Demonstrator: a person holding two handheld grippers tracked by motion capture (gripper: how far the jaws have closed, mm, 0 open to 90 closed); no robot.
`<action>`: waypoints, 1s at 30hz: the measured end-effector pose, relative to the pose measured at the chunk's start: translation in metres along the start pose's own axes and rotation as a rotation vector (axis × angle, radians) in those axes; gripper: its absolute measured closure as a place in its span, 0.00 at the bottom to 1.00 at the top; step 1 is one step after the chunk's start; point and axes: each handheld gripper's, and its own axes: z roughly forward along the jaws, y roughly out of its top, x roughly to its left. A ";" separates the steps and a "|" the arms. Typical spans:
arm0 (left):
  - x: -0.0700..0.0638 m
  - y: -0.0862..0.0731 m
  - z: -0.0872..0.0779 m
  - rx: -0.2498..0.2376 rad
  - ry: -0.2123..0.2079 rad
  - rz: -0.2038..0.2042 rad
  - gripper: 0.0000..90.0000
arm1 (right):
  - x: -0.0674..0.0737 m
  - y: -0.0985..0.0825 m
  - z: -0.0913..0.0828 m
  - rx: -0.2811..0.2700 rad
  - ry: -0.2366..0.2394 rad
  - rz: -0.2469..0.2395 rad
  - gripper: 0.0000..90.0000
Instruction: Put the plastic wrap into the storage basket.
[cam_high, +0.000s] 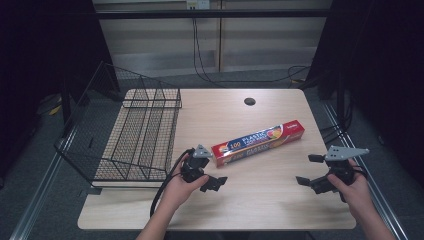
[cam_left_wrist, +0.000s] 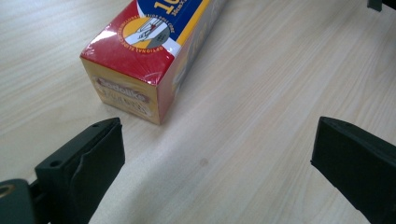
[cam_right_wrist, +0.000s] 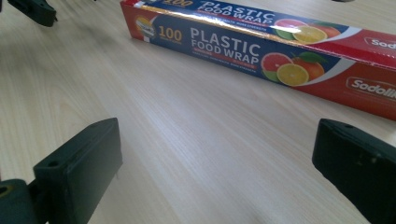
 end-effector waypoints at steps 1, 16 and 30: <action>0.000 0.000 0.000 0.000 0.000 0.000 0.03 | 0.000 0.000 0.000 0.000 0.000 0.000 0.01; -0.002 0.022 0.014 0.041 -0.016 0.006 0.02 | 0.000 -0.009 0.000 0.034 -0.018 -0.026 0.02; 0.010 0.078 0.038 0.079 -0.057 0.034 0.11 | 0.002 -0.007 0.002 0.042 -0.001 -0.053 0.03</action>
